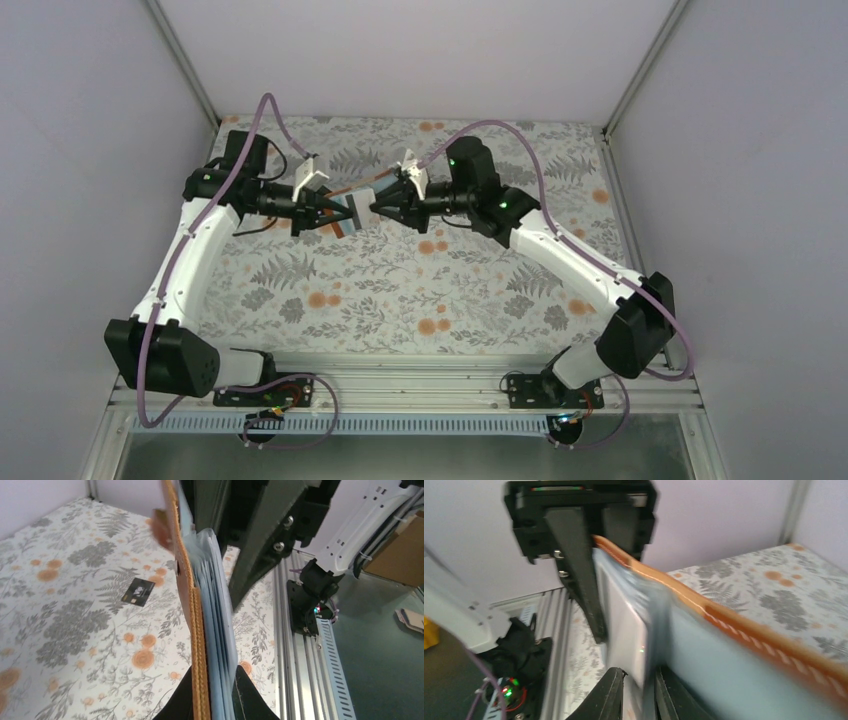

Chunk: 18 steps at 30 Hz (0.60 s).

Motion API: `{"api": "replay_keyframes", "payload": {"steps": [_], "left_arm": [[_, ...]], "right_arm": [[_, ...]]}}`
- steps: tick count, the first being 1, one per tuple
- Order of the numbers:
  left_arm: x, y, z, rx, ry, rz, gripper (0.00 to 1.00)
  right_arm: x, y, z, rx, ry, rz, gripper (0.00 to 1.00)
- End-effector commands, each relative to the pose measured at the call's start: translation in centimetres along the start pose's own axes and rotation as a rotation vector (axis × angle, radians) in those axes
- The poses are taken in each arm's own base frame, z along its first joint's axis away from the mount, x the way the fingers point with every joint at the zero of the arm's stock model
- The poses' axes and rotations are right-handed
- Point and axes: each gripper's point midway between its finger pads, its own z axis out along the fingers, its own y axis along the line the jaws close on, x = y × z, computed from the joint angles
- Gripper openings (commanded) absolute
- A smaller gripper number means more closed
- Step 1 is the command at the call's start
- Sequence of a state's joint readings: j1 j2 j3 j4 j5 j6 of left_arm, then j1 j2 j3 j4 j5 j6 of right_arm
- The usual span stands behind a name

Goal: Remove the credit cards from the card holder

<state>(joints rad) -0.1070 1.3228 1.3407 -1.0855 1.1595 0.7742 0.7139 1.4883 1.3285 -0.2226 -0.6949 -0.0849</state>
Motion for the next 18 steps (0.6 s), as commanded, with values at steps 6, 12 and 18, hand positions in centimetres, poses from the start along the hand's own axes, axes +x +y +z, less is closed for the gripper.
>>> {"api": "replay_keyframes", "payload": {"steps": [6,12,18], "left_arm": [[-2.4,-2.2,0.3,0.103,-0.102,0.100,0.02],[-2.4,-2.3,0.3,0.107,-0.102,0.097,0.03],[-2.2,-2.6,0.3,0.126,-0.111,0.103,0.21]], "right_arm": [[-0.3,5.8,0.0,-0.256,-0.039,-0.097,0.06],[-0.1,5.4,-1.3,-0.198,-0.044,-0.110,0.04],[-0.6,4.4,-1.9,-0.159,-0.061,-0.097,0.04]]}}
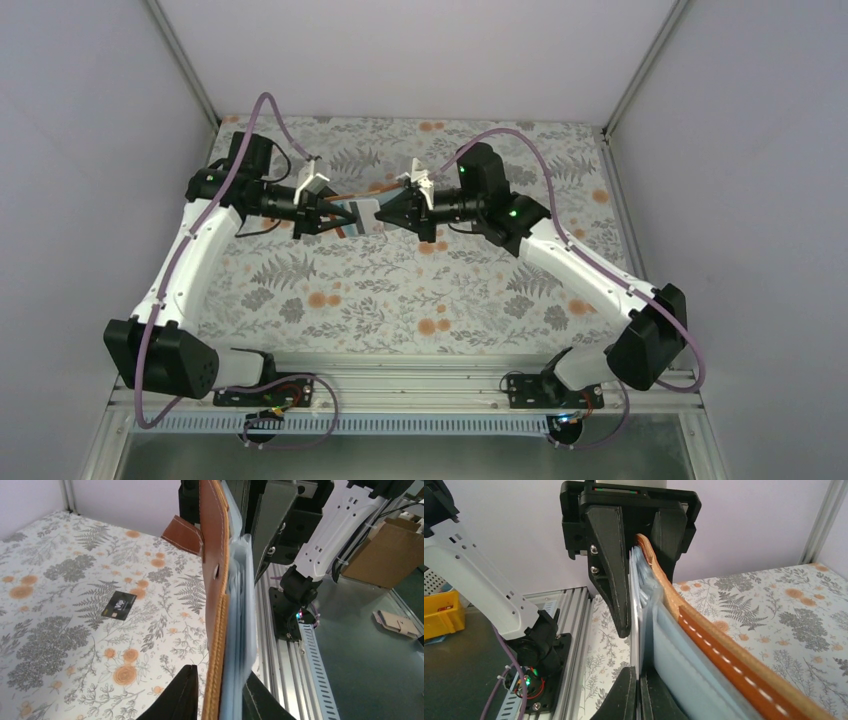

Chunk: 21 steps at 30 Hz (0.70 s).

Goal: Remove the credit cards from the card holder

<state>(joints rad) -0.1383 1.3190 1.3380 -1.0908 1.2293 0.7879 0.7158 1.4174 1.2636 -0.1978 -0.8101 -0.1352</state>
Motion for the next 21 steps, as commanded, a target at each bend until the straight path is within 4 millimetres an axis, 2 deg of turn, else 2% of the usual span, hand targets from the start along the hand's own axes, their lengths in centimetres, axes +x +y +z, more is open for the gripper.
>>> {"api": "replay_keyframes", "payload": {"steps": [1,8,17,21], "left_arm": [[-1.4,-1.0,-0.2,0.052,-0.070,0.089,0.22],[-1.4,-1.1,-0.1,0.054,-0.070,0.083,0.20],[-1.3,-0.8,-0.1,0.045,-0.061,0.066,0.06],[-1.2,-0.7,-0.1,0.038,-0.054,0.066,0.06]], "right_arm": [[-0.9,1.2,-0.4,-0.042,-0.029,-0.027,0.04],[-1.7,0.9,-1.7,0.003,-0.032,-0.046,0.04],[-0.7,0.9,-2.3,0.016,-0.013,-0.040,0.04],[-0.4,0.7,-2.2,0.016,-0.003,-0.035,0.04]]}}
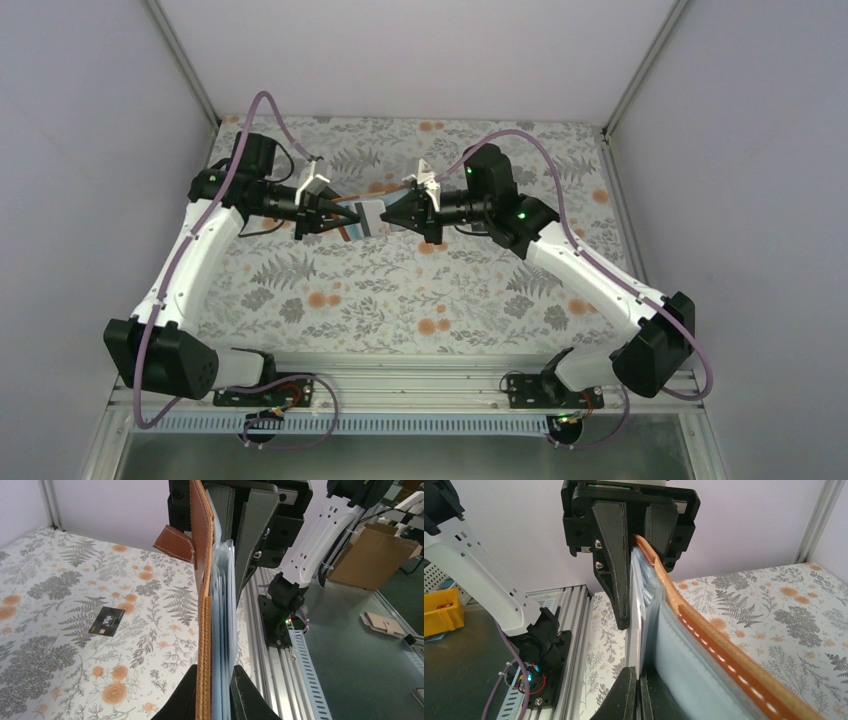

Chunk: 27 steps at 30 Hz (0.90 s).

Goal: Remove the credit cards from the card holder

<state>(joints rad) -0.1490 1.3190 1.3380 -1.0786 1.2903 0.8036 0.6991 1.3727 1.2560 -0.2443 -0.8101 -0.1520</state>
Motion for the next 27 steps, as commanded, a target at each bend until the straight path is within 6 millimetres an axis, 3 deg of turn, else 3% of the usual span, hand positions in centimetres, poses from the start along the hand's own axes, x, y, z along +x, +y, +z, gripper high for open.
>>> {"api": "replay_keyframes", "payload": {"steps": [1,3,6,10,13,15,20,27], "left_arm": [[-0.3,0.2,-0.3,-0.012,-0.008,0.033,0.09],[-0.2,0.2,-0.3,-0.011,-0.007,0.032,0.16],[-0.2,0.3,-0.3,-0.014,-0.004,0.033,0.18],[-0.2,0.1,-0.3,-0.010,-0.006,0.039,0.15],[-0.3,0.0,-0.3,-0.009,-0.006,0.046,0.03],[-0.3,-0.1,-0.3,-0.006,-0.007,0.051,0.02],[-0.5,-0.6,-0.4,0.008,-0.016,0.067,0.02],[-0.5,-0.6,-0.3,0.013,-0.019,0.067,0.02]], "right_arm": [[-0.3,0.3,-0.8,-0.001,-0.008,-0.030,0.04],[-0.4,0.2,-0.9,-0.001,-0.010,-0.032,0.04],[-0.4,0.4,-0.9,-0.014,-0.009,-0.028,0.04],[-0.7,0.4,-1.1,-0.001,-0.011,-0.035,0.04],[-1.0,0.3,-1.2,0.010,-0.008,-0.038,0.04],[-0.9,0.2,-1.1,0.008,-0.001,-0.036,0.05],[-0.5,-0.8,-1.9,0.094,0.000,-0.043,0.20],[-0.3,-2.4,-2.2,0.179,-0.009,-0.011,0.21]]}}
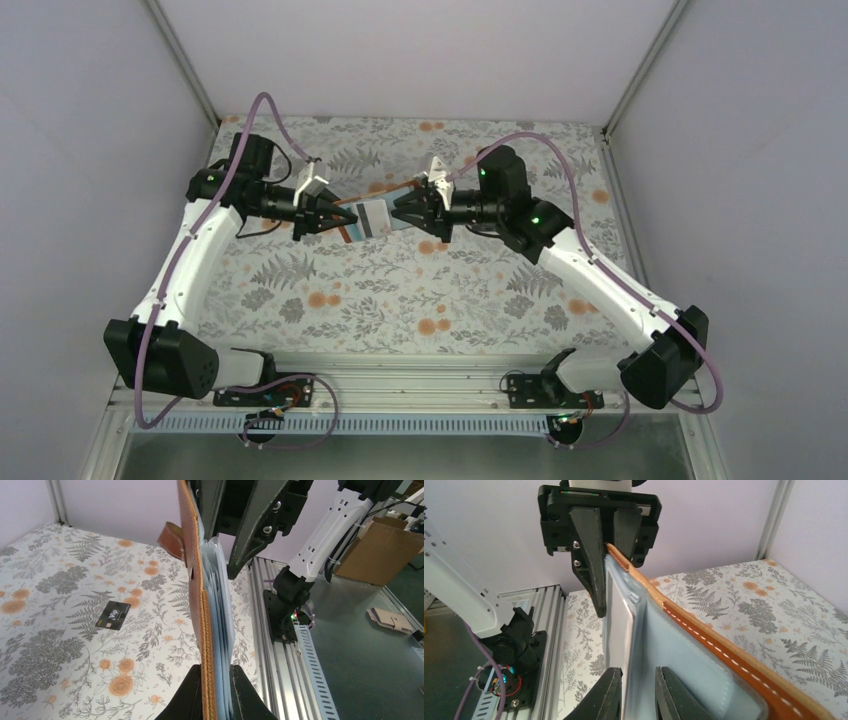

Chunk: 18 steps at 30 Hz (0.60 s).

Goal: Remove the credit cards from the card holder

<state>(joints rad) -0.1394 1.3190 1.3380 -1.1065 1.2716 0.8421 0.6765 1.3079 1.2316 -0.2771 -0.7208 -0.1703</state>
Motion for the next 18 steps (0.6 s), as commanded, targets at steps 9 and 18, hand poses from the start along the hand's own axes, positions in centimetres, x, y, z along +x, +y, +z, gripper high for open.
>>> {"api": "replay_keyframes", "payload": {"steps": [9,18], "left_arm": [[-0.9,-0.5,-0.1,0.024,-0.036,0.049,0.02],[-0.9,-0.9,-0.1,0.036,-0.043,0.066,0.02]], "right_arm": [[1.3,-1.6,1.8,0.014,0.031,0.039,0.27],[1.5,-2.8,2.0,0.074,0.023,0.057,0.11]]}}
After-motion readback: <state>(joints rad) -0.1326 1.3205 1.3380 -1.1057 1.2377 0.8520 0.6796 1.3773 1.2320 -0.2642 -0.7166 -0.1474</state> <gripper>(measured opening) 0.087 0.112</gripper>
